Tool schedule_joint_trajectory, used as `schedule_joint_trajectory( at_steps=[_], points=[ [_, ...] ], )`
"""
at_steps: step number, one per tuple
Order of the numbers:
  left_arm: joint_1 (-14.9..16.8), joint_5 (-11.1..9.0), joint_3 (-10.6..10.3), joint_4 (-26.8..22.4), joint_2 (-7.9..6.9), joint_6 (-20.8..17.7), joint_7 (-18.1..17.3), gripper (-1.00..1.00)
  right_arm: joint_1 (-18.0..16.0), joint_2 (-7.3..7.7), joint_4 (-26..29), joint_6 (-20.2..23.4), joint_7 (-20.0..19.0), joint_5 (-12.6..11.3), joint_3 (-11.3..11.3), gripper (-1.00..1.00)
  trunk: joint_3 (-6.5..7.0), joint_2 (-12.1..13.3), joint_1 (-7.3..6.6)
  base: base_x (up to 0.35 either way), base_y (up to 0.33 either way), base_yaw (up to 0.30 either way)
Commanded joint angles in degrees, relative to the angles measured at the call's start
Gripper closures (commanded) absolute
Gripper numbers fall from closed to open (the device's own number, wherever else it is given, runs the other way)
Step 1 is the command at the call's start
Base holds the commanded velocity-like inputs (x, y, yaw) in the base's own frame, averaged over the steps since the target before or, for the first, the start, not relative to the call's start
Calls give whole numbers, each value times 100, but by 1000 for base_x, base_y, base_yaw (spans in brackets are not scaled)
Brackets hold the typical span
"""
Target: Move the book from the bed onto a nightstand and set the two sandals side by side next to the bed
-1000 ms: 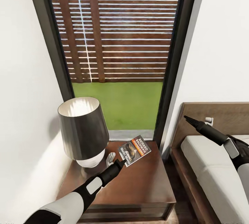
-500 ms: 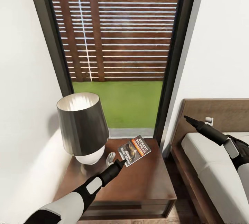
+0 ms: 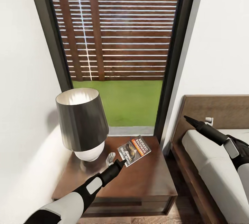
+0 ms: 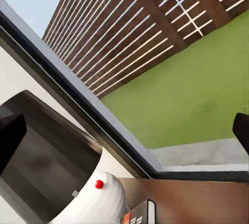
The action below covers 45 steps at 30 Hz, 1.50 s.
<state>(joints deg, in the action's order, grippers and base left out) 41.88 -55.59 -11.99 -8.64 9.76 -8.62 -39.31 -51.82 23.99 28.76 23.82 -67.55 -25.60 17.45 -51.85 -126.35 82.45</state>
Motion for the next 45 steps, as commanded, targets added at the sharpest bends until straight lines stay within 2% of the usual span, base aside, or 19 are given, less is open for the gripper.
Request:
schedule_joint_trajectory(
  at_steps=[1,9,20,45],
  points=[
    [4,-66,-15,-1,-1,-52,-16,100,-4,0,-2,52,-13,-24,9,-100,-24,-44,21,0,0,0],
    [4,-66,-15,1,-1,-52,-16,100,-4,0,-2,52,-14,-24,6,-100,-167,-365,197,0,0,0],
    [4,-66,-14,3,-1,-52,-16,100,-4,0,-2,52,-14,-24,4,-100,-167,-365,197,0,0,102],
    [4,-66,-14,3,-1,-52,-16,100,-4,0,-2,52,-16,-24,6,-100,-185,-405,219,38,-28,3]
  ],
)
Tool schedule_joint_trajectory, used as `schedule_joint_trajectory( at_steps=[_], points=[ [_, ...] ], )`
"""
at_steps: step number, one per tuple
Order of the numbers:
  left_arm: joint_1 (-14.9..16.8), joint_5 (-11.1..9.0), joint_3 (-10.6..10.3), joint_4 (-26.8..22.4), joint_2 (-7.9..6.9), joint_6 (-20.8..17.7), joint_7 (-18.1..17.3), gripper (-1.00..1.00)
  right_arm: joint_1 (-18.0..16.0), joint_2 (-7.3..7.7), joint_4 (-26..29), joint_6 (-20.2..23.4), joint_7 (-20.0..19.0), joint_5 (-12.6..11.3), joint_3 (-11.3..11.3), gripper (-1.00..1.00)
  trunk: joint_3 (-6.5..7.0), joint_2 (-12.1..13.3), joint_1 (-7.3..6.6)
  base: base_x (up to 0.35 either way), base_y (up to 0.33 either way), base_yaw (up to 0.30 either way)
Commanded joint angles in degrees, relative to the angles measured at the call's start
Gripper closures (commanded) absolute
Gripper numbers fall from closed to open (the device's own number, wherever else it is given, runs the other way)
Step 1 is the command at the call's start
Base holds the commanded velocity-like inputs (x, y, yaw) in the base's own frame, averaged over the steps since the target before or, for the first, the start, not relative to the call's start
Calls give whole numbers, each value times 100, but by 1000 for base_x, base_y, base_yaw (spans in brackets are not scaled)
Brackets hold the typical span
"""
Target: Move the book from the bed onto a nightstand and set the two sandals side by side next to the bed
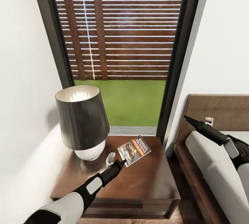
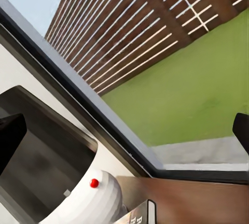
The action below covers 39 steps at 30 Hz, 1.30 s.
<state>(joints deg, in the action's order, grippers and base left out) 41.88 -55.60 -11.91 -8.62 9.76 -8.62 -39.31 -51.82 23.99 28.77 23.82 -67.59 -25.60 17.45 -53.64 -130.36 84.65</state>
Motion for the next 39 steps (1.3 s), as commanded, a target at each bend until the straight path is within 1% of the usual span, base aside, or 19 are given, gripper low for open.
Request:
schedule_joint_trajectory(
  at_steps=[1,12,27,30,31,32,33,34,36,37,39],
  points=[
    [4,-65,-22,0,-1,-52,-16,100,-4,0,-2,52,-12,-24,6,-100,-24,-44,21,0,0,0],
    [4,-65,-22,1,-1,-52,-16,100,-4,0,-3,52,-10,-24,7,-100,-221,-485,263,0,0,0],
    [4,-68,2,-27,-8,-73,-4,100,-4,0,-3,52,-11,-24,6,-100,-221,-485,263,0,0,0],
    [4,-82,16,-49,-7,-86,241,100,-4,0,-3,52,-11,-24,7,-100,-221,-485,263,0,0,0],
    [6,-88,18,-78,-8,-92,408,100,-4,-1,-3,52,-10,-24,6,-100,-221,-485,263,0,0,0],
    [8,-96,21,-138,-8,-100,594,100,-4,-4,-3,52,-10,-24,7,-100,-221,-485,263,0,0,0],
    [11,-109,26,-301,-9,-127,910,100,-4,-10,-3,52,-9,-24,8,-100,-221,-485,263,0,0,0],
    [12,-118,28,-444,-9,-177,1134,100,-4,-13,-3,52,-9,-24,7,-100,-221,-485,263,0,0,0],
    [12,-128,30,-750,-2,-381,1566,100,-4,-15,-2,52,-9,-24,7,-100,-221,-485,263,0,0,0],
    [13,-131,28,-970,6,-550,1863,100,-4,-16,-2,52,-9,-24,7,-100,-221,-485,263,0,0,0],
    [13,-134,24,-1292,13,-688,2221,100,-4,-20,-2,52,-9,-24,6,-100,-221,-485,263,0,0,0]
  ],
)
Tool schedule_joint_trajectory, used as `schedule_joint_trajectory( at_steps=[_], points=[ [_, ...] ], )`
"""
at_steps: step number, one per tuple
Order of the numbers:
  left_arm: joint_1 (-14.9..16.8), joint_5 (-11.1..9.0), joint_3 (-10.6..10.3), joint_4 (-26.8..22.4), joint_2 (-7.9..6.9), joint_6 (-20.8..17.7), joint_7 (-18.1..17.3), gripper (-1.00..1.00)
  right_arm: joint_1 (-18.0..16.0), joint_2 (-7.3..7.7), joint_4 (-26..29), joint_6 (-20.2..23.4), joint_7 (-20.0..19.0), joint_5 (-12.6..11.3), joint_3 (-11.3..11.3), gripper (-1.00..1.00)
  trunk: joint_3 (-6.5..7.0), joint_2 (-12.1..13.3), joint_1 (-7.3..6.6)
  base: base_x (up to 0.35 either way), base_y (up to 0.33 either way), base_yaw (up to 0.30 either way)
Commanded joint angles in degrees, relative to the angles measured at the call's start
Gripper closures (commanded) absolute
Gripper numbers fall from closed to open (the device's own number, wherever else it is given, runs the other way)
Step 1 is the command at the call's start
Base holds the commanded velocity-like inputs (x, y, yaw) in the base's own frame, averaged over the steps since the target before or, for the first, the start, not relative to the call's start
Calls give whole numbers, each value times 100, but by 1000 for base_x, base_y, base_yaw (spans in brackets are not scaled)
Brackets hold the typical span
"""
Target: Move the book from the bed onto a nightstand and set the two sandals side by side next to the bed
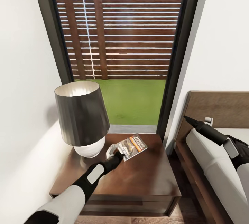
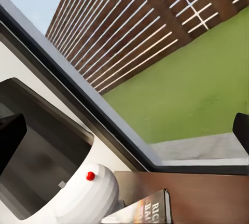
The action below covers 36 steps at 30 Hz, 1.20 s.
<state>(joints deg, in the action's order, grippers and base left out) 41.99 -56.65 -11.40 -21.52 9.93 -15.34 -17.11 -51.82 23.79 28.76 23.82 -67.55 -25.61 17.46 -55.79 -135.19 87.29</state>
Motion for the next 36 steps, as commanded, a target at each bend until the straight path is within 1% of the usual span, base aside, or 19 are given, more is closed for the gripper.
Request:
schedule_joint_trajectory(
  at_steps=[1,6,9,10,11,14,15,16,17,20,25,36],
  points=[
    [2,-29,-27,-51,-2,-31,50,100,-3,-3,-2,52,-13,-23,7,-100,-6,-2,-1,0,0,0],
    [2,-34,-28,-277,7,-91,248,100,-3,-19,-6,52,-13,-23,8,-100,-6,-2,-1,0,0,0],
    [2,-45,-28,-309,7,-99,437,100,-3,-22,-8,52,-13,-23,5,-100,-6,-2,-1,0,0,0],
    [2,-80,-28,-312,7,-101,528,100,-3,-23,-9,52,-13,-23,4,-100,-6,-2,-1,0,0,0],
    [2,-158,-29,-314,7,-103,632,100,-3,-23,-9,52,-13,-23,4,-100,-6,-2,-1,0,0,0],
    [2,-550,-33,-317,7,-103,910,100,-3,-23,-9,52,-13,-23,3,-100,-6,-2,-1,0,0,0],
    [2,-607,-34,-317,7,-104,942,100,-3,-23,-9,52,-13,-23,3,-100,-6,-2,-1,0,0,0],
    [2,-749,-39,-317,7,-106,1022,100,-3,-23,-9,52,-13,-23,3,-100,-6,-2,-1,0,0,0],
    [2,-785,-40,-317,7,-108,1042,100,-3,-23,-9,52,-13,-23,3,-100,-6,-2,-1,0,0,0],
    [2,-831,-41,-323,7,-109,1068,100,-3,-23,-10,52,-13,-23,4,-100,-6,-2,-1,0,0,0],
    [2,-851,-46,-319,7,-110,1076,100,-3,-23,-10,52,-13,-23,3,-100,-6,-2,-1,0,0,0],
    [2,-856,-46,-318,7,-118,1069,100,-3,-23,-9,43,-13,-23,3,-100,-203,-443,241,0,0,0]
  ],
)
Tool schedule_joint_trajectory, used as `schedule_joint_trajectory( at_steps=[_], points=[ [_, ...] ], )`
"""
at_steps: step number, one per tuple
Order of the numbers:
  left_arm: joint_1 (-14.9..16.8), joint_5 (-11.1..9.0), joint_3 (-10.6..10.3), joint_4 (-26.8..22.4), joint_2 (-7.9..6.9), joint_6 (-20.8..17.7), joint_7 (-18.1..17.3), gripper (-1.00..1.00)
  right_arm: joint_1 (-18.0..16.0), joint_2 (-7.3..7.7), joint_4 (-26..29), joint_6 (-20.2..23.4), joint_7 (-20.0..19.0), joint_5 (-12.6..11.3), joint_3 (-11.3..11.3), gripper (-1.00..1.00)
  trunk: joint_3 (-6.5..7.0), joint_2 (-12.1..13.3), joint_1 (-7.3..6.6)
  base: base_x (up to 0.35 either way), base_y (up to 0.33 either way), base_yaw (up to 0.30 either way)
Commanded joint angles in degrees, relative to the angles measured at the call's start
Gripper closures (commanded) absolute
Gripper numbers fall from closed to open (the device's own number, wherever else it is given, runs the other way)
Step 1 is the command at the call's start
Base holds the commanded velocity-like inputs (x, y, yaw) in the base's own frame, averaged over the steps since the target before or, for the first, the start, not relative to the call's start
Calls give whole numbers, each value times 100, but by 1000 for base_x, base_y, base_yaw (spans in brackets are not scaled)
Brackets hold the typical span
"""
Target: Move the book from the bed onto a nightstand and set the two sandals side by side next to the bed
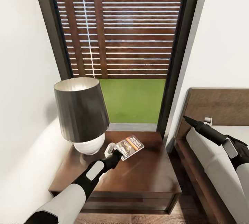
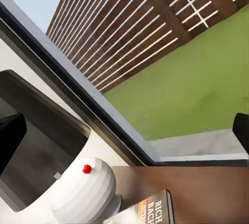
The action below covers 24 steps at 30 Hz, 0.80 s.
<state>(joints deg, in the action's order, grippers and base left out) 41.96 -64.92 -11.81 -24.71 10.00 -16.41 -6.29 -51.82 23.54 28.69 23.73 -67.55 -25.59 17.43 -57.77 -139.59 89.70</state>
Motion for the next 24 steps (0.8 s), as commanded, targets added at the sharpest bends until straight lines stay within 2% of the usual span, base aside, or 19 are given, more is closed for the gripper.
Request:
schedule_joint_trajectory(
  at_steps=[1,5,17,21,24],
  points=[
    [5,-30,-5,2,0,-11,-12,100,-3,1,-3,53,-13,-25,6,-100,-23,-44,21,0,0,0],
    [5,-30,-7,2,0,-11,-12,100,-3,1,-1,54,-13,-25,6,-100,-95,-204,109,0,0,0],
    [5,-30,-14,2,0,-11,-12,100,-3,1,-1,52,-13,-25,8,-100,-95,-204,109,0,0,0],
    [5,-30,-14,2,0,-11,-12,100,-3,1,2,54,-13,-25,8,-100,-167,-365,197,0,0,0],
    [5,-30,-14,2,0,-11,-12,100,-3,1,4,53,-13,-25,9,-100,-233,-369,205,0,0,0]
  ],
)
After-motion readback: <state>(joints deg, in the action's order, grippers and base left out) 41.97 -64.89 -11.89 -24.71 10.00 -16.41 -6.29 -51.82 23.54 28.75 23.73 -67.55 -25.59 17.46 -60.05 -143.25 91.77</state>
